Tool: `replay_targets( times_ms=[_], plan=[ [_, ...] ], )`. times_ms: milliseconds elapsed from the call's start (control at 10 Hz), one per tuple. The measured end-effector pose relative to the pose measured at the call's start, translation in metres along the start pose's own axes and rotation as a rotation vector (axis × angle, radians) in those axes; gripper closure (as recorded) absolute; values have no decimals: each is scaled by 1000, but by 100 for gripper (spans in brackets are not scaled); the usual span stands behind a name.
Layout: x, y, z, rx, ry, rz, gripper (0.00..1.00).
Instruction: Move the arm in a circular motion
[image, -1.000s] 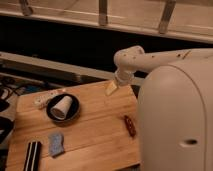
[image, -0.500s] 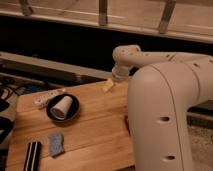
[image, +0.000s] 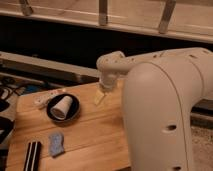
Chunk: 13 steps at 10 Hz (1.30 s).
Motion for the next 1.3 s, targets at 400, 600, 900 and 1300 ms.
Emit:
replay_targets(
  times_ms=[400, 600, 900, 1300],
  plan=[
    [14, 8, -18, 61, 45, -26, 6],
    [26, -3, -34, 139, 65, 6, 6],
    [34, -17, -56, 205, 69, 43, 6],
    [7, -23, -50, 196, 40, 5, 6]
  ],
)
